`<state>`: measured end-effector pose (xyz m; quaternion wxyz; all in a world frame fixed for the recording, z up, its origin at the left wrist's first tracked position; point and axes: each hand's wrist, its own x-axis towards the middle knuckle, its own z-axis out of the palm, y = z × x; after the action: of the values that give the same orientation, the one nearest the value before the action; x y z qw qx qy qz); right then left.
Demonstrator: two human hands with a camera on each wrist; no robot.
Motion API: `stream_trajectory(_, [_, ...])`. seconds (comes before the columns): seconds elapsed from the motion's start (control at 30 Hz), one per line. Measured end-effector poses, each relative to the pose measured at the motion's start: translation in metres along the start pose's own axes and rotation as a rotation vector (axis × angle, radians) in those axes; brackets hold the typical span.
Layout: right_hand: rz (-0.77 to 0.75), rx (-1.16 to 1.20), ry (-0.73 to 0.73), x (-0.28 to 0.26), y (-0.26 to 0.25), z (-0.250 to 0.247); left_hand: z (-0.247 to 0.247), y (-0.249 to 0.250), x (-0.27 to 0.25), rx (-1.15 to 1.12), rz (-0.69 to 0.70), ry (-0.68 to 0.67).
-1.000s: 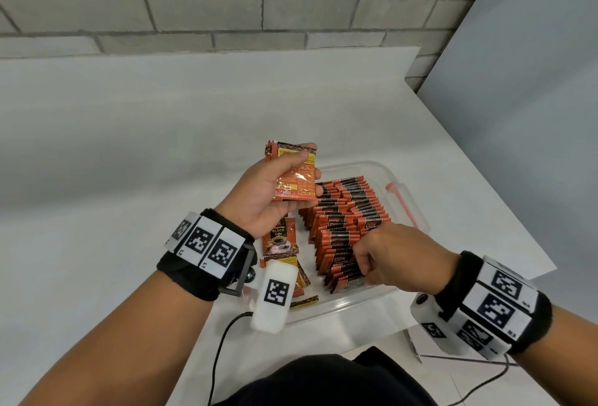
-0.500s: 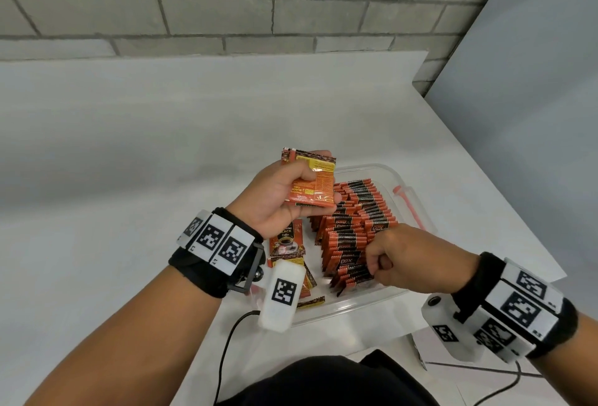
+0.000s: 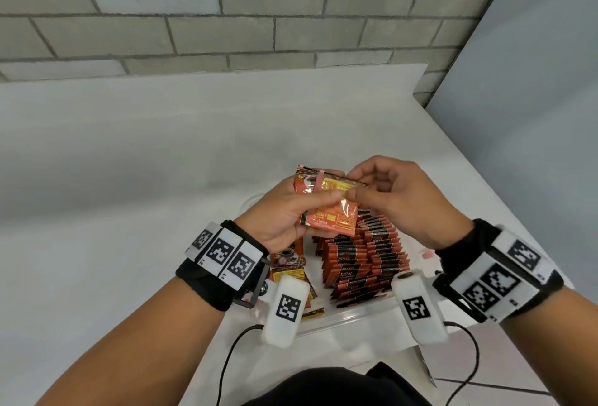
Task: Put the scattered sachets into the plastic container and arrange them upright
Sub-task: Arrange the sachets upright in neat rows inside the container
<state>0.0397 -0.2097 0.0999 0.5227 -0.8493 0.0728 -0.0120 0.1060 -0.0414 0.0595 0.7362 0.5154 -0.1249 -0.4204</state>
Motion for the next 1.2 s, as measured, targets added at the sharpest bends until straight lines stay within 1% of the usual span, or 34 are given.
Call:
stream_trajectory(0.03, [-0.029,0.020,0.039,0.002,0.000,-0.001,0.000,0.001,0.000,-0.016,-0.010,0.019])
stream_trajectory(0.1, [-0.117,0.034,0.168,0.007,-0.001,-0.004,-0.001,0.003,0.002,-0.093,-0.032,0.083])
stream_trajectory(0.13, [-0.174,0.014,0.218,0.007,-0.001,-0.004,-0.002,0.003,0.003,-0.143,-0.040,0.118])
stream_trajectory(0.17, [-0.227,-0.033,0.236,0.006,-0.002,-0.003,-0.002,0.004,0.004,-0.186,-0.041,0.136])
stream_trajectory(0.2, [-0.266,-0.109,0.223,0.005,-0.002,0.000,-0.002,0.005,0.005,-0.215,-0.039,0.140])
stream_trajectory(0.27, [-0.292,-0.270,0.114,0.000,0.002,0.007,0.001,0.007,0.004,-0.236,-0.020,0.113])
stream_trajectory(0.33, [-0.262,-0.367,-0.021,-0.003,0.006,0.010,0.002,0.006,0.005,-0.193,0.002,0.097])
stream_trajectory(0.37, [-0.246,-0.383,-0.059,-0.004,0.007,0.009,0.002,0.005,0.005,-0.156,0.010,0.106])
stream_trajectory(0.4, [-0.238,-0.383,-0.068,-0.004,0.006,0.006,0.002,0.005,0.005,-0.124,0.011,0.120])
stream_trajectory(0.43, [-0.237,-0.378,-0.045,-0.003,0.005,0.002,0.002,0.004,0.004,-0.101,0.007,0.128])
stream_trajectory(0.53, [-0.224,-0.417,0.111,0.001,0.004,-0.007,0.004,0.003,0.005,-0.045,-0.019,0.102])
stream_trajectory(0.57, [-0.198,-0.423,0.123,0.002,0.005,-0.008,0.005,0.003,0.005,-0.020,-0.025,0.091])
stream_trajectory(0.6, [-0.160,-0.410,0.104,0.004,0.005,-0.009,0.007,0.003,0.006,0.009,-0.025,0.078])
stream_trajectory(0.7, [-0.051,-0.321,-0.049,0.004,0.005,-0.015,0.011,0.002,0.005,0.068,-0.026,0.039])
stream_trajectory(0.77, [-0.020,-0.293,-0.131,-0.001,0.000,-0.027,0.013,0.002,0.004,0.062,-0.020,0.028])
stream_trajectory(0.83, [-0.021,-0.280,-0.183,-0.007,0.000,-0.041,0.011,0.004,0.003,0.012,-0.003,0.062])
stream_trajectory(0.9, [-0.015,-0.314,-0.214,-0.016,0.006,-0.053,0.006,0.005,0.003,-0.058,0.012,0.116])
stream_trajectory(0.97, [0.007,-0.381,-0.262,-0.025,0.015,-0.060,0.002,0.006,0.004,-0.099,0.019,0.140])
stream_trajectory(1.07, [0.031,-0.492,-0.332,-0.034,0.028,-0.066,0.000,0.006,0.004,-0.093,0.030,0.153])
stream_trajectory(1.2, [0.061,-0.576,-0.431,-0.044,0.037,-0.066,0.001,0.006,0.006,-0.085,0.021,0.161])
